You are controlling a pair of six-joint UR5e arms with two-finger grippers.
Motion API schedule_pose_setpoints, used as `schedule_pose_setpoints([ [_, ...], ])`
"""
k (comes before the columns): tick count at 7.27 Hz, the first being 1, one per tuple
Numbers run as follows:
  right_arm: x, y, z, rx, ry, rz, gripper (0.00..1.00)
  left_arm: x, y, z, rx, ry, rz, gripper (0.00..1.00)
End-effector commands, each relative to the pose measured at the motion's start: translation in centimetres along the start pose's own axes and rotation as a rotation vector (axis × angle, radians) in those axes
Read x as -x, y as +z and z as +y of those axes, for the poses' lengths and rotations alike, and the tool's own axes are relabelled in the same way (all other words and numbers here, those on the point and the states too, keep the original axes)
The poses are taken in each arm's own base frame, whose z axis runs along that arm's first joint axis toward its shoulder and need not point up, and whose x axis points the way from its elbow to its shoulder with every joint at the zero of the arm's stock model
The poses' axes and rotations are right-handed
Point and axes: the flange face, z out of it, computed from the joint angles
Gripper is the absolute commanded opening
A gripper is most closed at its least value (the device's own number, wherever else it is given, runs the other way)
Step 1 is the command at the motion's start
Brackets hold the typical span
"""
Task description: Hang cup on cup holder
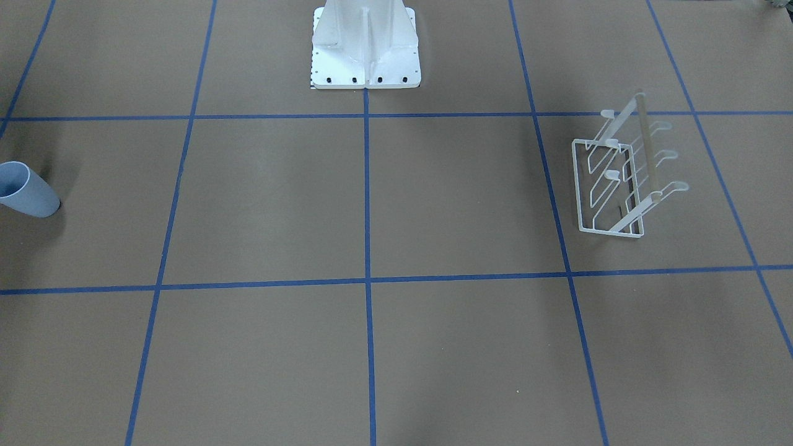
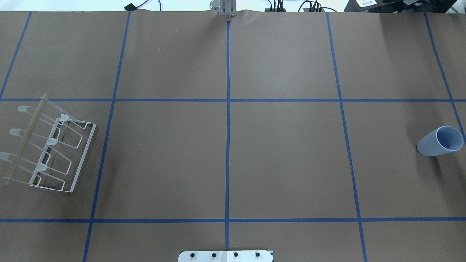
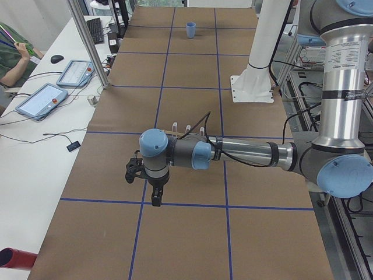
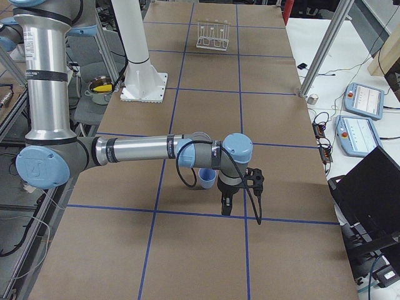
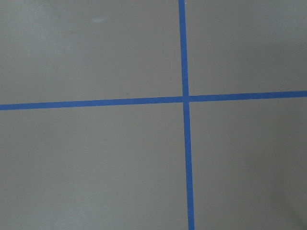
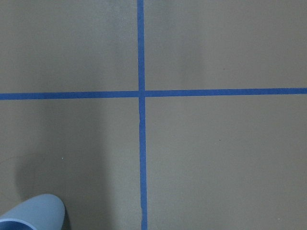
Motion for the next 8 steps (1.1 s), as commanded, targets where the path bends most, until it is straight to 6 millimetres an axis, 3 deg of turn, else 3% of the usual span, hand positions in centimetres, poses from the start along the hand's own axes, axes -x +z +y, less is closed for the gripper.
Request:
schedule_pose_setpoints([
  [1,-0.20,0.23,0.31,0.005,0.002,0.000,1.00,0.04,0.06,-0.02,0.001,-0.001,0.000,0.98],
  [8,0.15,-0.12,0.34,-0.003,-0.005,-0.006,1.00,-0.35,-0.33,-0.23,-0.008,-0.002,0.003,0.98],
])
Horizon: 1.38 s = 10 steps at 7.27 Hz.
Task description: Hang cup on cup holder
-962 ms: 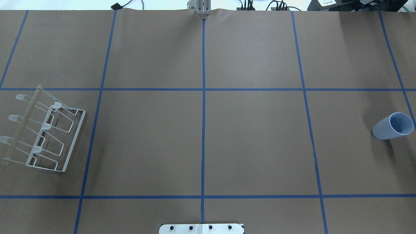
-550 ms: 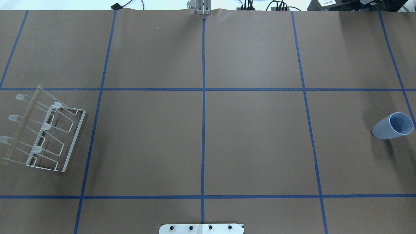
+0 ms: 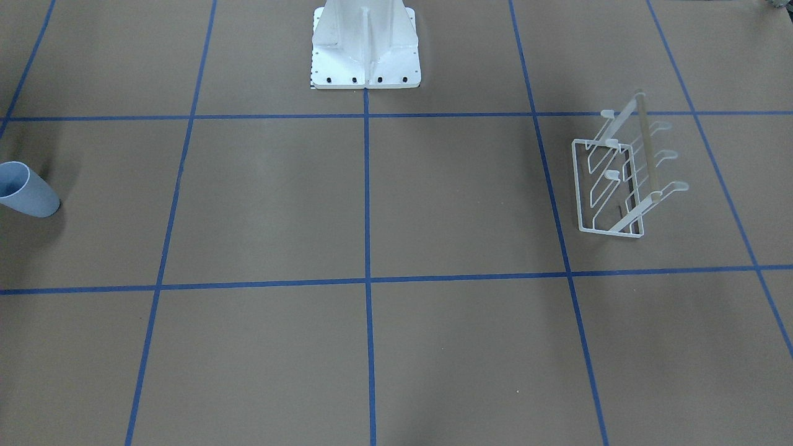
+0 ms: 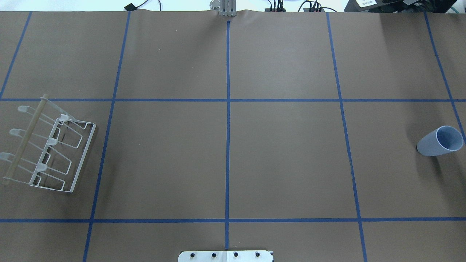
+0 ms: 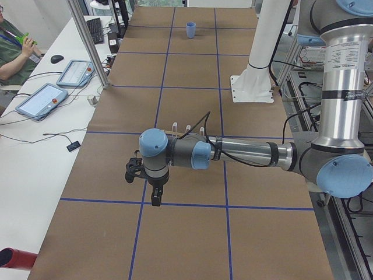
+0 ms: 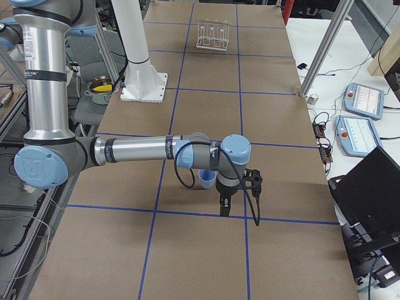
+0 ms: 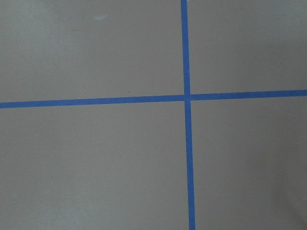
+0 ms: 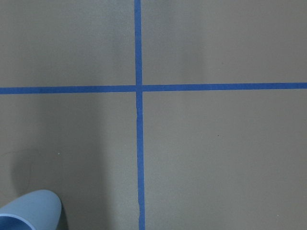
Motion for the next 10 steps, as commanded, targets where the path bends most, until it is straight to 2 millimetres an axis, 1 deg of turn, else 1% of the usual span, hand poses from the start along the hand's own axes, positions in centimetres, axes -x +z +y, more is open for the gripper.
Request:
schedule_pose_setpoints([
  [1,0.2,-0.2,0.0,-0.005,-0.006,-0.004,1.00,-0.7,-0.8,-0.4,-0.017,0.011,0.003,0.98],
  [2,0.6,-0.7,-0.4,-0.015,-0.014,-0.005,1.00,-1.1,-1.2,-0.2,-0.025,0.018,0.007,0.98],
  [3,2.7,-2.7,-0.9,-0.055,-0.055,-0.009,1.00,-1.4,-1.6,-0.3,-0.032,0.026,0.007,0.98],
  [4,4.8,-2.7,-1.5,-0.059,-0.102,0.001,1.00,-1.8,-2.0,0.1,-0.041,0.035,0.010,0.98],
  [5,6.4,-3.7,-2.8,-0.077,-0.116,-0.016,1.00,-1.7,-1.7,0.4,-0.034,0.028,0.009,0.98],
  [6,6.6,-2.8,-2.5,-0.061,-0.127,-0.026,1.00,-2.2,-2.4,-0.3,-0.048,0.039,0.008,0.98],
  [7,7.6,-2.4,-2.4,-0.069,-0.165,-0.051,1.00,-2.9,-3.0,-0.9,-0.062,0.055,0.007,0.98],
  [8,8.3,0.2,-1.0,-0.077,-0.249,-0.077,1.00,-3.3,-3.4,-1.5,-0.073,0.074,0.010,0.98],
  [9,8.9,2.5,0.7,-0.107,-0.334,-0.088,1.00,-3.3,-2.9,-1.7,-0.063,0.068,0.003,0.98],
  [10,8.4,4.3,2.2,-0.102,-0.358,-0.097,1.00,-3.4,-2.8,-1.8,-0.061,0.077,0.003,0.98],
])
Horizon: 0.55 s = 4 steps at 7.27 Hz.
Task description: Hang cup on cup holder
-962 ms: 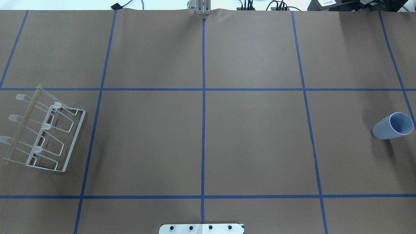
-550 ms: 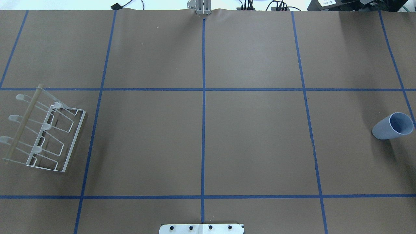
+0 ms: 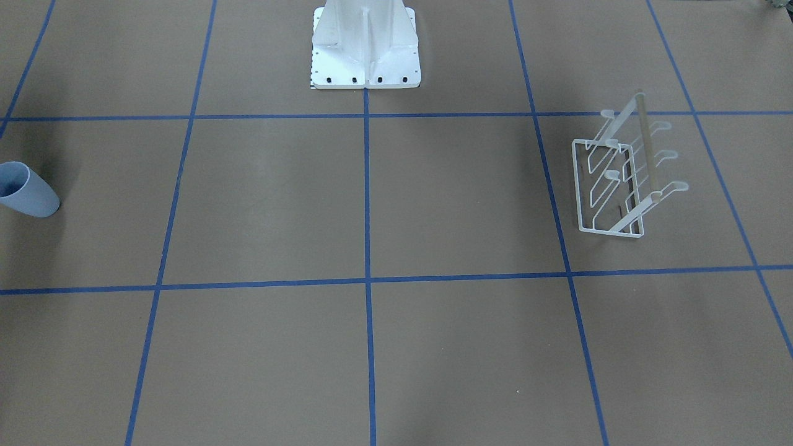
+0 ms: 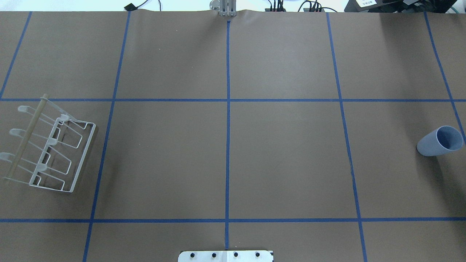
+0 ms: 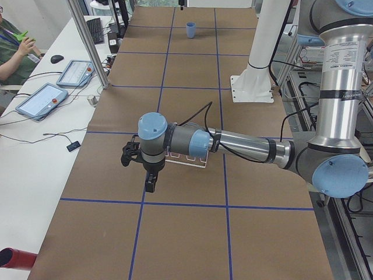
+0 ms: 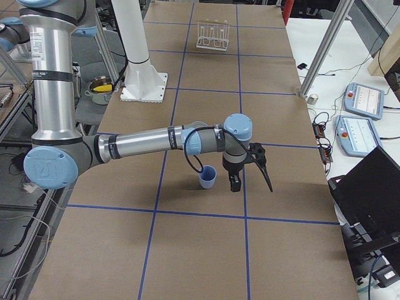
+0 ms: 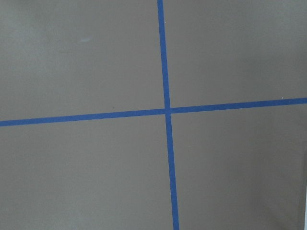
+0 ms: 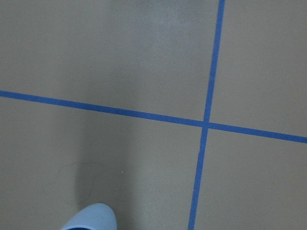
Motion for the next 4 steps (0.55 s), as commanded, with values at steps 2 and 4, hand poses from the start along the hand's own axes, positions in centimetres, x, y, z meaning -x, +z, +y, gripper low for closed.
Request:
schedule_pose_setpoints([
  [2,2.1,3.2,1.7,0.009,-0.080,-0.060,1.00,0.0,0.5,0.1,0.009,0.000,0.006,0.98],
  [4,2.8,5.1,1.8,0.054,-0.087,-0.068,1.00,0.1,0.6,0.2,0.011,-0.001,0.006,0.98],
])
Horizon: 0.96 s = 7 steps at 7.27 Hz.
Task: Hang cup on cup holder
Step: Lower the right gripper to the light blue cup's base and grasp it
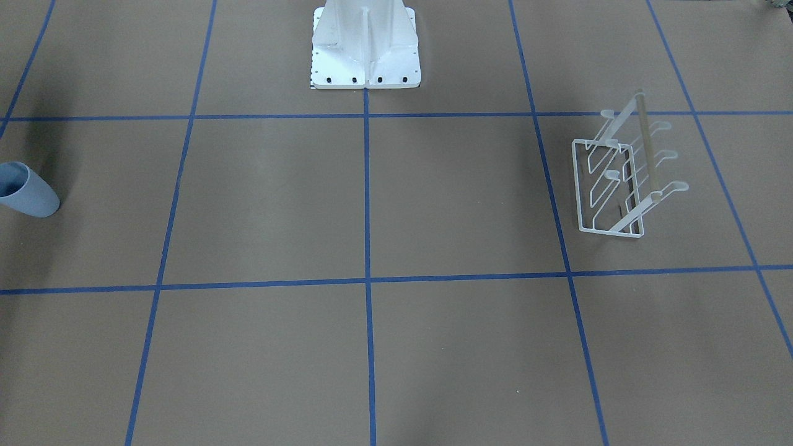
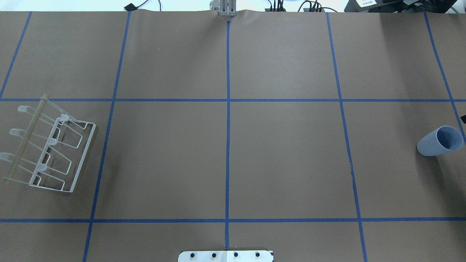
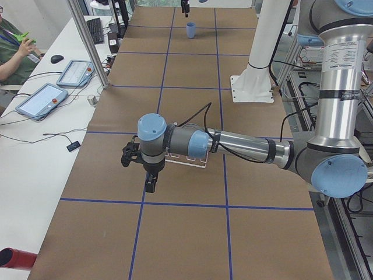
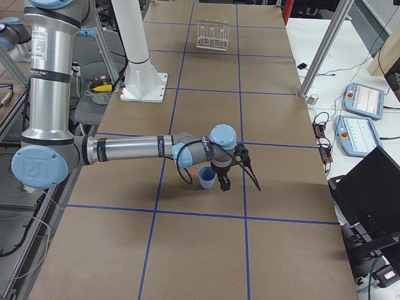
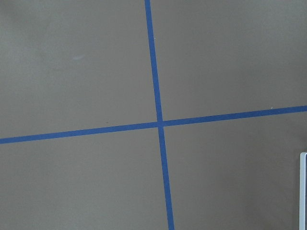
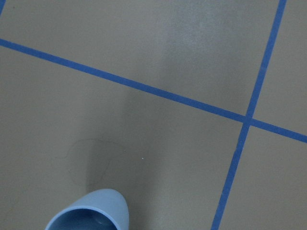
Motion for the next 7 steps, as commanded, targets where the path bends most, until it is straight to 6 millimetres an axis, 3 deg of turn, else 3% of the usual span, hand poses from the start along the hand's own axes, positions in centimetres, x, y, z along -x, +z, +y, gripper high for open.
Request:
schedule_pose_setpoints([
  [1,0.7,2.5,0.2,0.054,-0.011,-0.015,1.00,0.2,0.2,0.1,0.004,-0.002,0.001,0.98],
  [6,1.4,5.8,0.7,0.124,-0.027,-0.027,1.00,0.0,0.0,-0.2,-0.001,0.001,0.001,0.98],
  [7,1.4,5.9,0.8,0.127,-0.025,-0.029,0.93,0.0,0.0,-0.1,0.001,0.000,0.003,0.98],
])
